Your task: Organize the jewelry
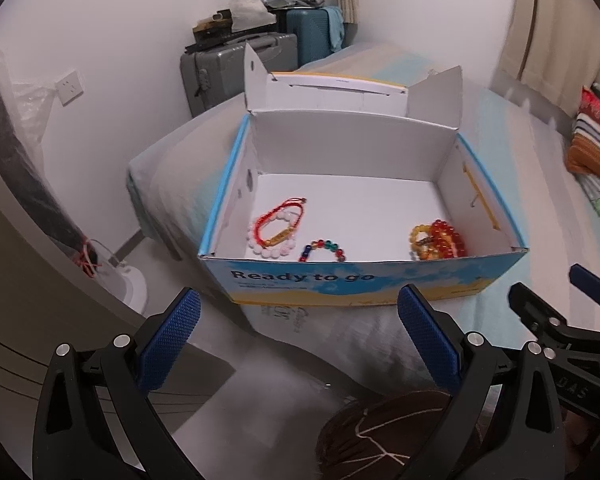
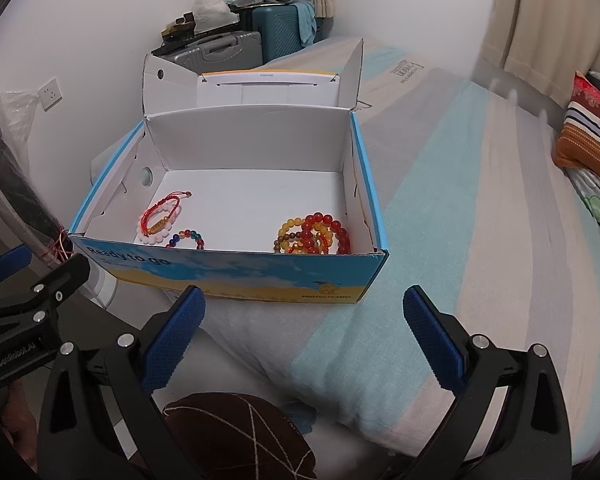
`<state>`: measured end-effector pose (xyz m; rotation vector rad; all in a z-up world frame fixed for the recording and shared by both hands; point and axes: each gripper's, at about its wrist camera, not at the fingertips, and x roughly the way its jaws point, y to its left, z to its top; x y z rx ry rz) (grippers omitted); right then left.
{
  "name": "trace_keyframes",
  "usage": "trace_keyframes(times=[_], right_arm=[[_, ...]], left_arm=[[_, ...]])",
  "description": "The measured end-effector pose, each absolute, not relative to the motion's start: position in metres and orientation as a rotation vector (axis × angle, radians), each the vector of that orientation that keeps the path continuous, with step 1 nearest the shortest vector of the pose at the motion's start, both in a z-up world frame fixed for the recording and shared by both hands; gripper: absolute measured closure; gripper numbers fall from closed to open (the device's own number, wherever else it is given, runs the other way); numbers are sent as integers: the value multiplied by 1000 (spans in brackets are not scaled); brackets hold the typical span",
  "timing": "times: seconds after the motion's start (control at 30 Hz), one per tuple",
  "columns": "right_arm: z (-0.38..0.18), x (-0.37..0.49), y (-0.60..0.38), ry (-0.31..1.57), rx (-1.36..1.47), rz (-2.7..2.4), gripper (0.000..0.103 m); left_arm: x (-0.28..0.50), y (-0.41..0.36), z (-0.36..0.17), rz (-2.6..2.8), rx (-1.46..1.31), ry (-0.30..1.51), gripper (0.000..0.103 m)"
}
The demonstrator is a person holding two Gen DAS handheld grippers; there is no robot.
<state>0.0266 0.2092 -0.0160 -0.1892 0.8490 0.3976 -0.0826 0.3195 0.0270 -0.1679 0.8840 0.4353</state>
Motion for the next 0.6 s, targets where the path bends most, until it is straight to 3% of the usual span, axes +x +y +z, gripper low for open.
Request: trace_keyframes(times=[0.6], right_arm=[[-16,27,205,850,-195,400,8]], left_arm=[[-81,320,24,436,-201,886,6]])
